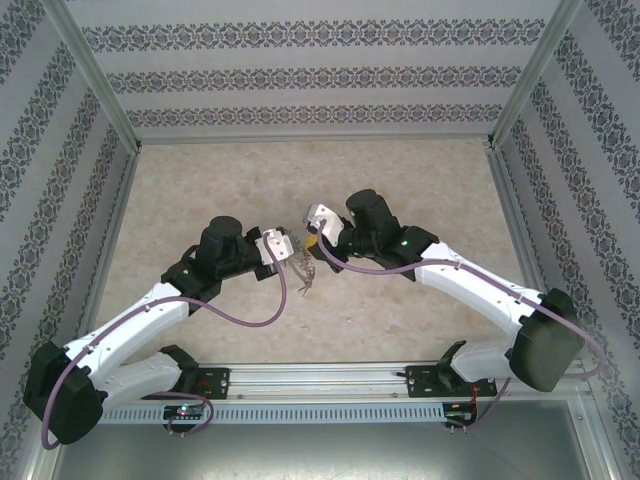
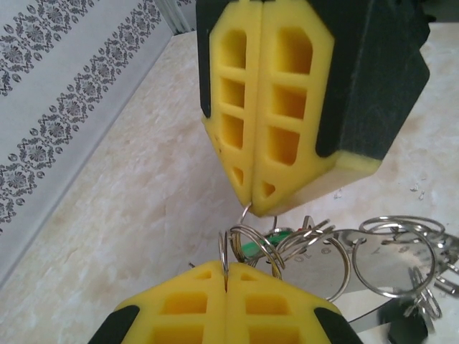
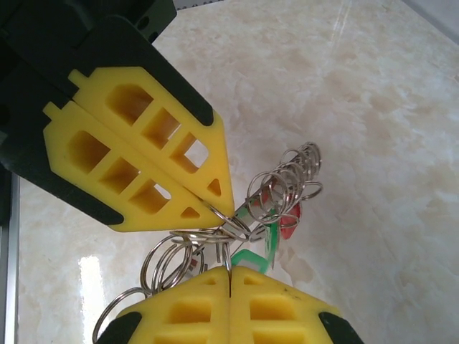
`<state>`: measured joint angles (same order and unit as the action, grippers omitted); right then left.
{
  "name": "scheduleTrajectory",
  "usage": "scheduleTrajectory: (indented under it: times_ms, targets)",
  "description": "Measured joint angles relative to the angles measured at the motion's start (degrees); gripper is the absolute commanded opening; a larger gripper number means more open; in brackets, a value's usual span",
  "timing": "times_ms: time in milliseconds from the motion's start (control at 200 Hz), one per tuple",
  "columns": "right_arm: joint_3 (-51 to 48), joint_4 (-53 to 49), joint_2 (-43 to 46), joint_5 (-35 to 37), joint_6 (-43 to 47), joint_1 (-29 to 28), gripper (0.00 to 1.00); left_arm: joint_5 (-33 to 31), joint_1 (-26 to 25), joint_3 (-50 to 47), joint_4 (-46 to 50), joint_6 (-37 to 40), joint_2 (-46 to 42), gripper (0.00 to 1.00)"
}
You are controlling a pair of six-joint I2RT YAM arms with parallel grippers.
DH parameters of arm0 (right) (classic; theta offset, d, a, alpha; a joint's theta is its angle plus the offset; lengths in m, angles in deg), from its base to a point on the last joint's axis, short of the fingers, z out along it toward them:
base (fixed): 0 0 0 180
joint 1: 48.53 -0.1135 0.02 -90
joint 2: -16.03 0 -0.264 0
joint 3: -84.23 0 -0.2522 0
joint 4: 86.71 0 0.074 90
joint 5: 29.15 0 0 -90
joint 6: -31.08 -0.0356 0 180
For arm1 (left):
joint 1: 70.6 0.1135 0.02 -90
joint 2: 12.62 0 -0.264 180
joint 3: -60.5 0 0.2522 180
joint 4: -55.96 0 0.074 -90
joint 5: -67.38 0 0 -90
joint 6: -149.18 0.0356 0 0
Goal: Put the keys on the keyring
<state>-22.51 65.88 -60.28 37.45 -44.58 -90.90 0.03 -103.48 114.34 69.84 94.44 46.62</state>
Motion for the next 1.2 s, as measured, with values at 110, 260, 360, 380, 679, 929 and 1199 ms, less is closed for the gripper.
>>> scheduleTrajectory:
  times_ms: [110, 260, 360, 380, 679, 929, 1199]
  targets:
    - [-0.48, -0.39, 1.46, 0.02, 0.37, 0.63, 0.00, 0.09, 0.00, -0.11, -0.24, -0.15, -0.13, 0.00]
    - [-0.59, -0.31, 2.69, 0.02, 0.42, 0.90, 0.00, 1.05, -0.04, -0.11, -0.22, -0.13, -0.15, 0.00]
    - [-0.59, -0.48, 2.73, 0.26, 0.61, 0.90, 0.00, 1.20, -0.04, -0.11, -0.22, -0.13, -0.15, 0.00]
    - [-0.59, -0.55, 2.73, 0.31, 0.63, 0.90, 0.00, 1.25, -0.04, -0.11, -0.22, -0.13, -0.15, 0.00]
    - [-0.55, -1.25, 2.71, -0.22, 2.58, 0.04, 0.00, 1.25, -0.04, -0.11, -0.22, -0.13, -0.15, 0.00]
    - [0.52, -1.55, 2.14, -0.96, 2.97, -0.42, 0.00, 1.25, -0.04, -0.11, -0.20, -0.13, -0.15, 0.00]
    - [3.87, -2.08, -1.57, -0.98, 1.79, -0.98, 0.00, 0.76, 0.02, -0.26, -0.15, -0.15, -0.15, 0.00]
